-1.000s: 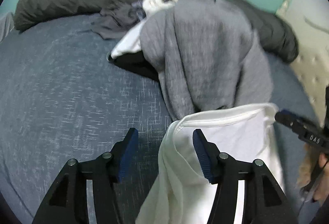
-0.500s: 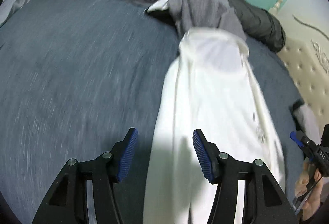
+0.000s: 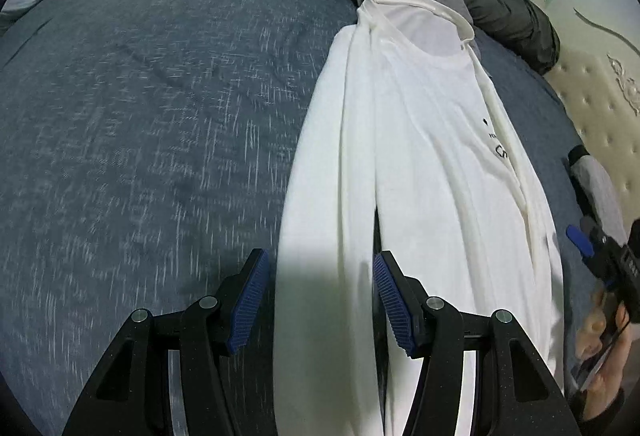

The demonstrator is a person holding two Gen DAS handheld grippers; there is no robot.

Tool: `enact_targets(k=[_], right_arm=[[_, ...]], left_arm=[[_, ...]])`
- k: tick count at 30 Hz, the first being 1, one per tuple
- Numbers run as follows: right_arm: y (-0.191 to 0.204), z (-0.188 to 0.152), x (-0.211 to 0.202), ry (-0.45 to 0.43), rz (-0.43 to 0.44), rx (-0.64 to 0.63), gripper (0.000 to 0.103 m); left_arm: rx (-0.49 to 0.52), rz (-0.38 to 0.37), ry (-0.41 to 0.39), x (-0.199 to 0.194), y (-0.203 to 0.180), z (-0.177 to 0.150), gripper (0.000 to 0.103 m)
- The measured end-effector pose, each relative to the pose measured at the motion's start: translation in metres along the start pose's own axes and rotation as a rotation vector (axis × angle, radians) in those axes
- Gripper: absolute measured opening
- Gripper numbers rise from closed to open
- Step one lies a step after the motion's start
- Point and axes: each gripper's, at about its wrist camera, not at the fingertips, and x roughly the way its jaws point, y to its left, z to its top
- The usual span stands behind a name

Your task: Fold clothes

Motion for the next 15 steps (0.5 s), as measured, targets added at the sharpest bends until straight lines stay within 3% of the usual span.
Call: enact_targets(k=[9, 11, 15], right_arm=[[-0.002, 0.007, -0.006, -0.004, 0.008, 0.003, 0.067], [-0.003, 0.008, -0.008, -0.013, 0.011, 0.008, 0.067], [-0.003, 0.008, -0.007, -0.016, 0.013, 0.011, 0.067]], left_arm=[[0.01, 0.016, 0.038, -0.002, -0.007, -0.034, 0.056], [0.003, 0.014, 0.049, -0.002, -0.005, -0.037, 0.05], [0.0, 0.016, 0.066, -0.003, -0.002, -0.041, 0.021]])
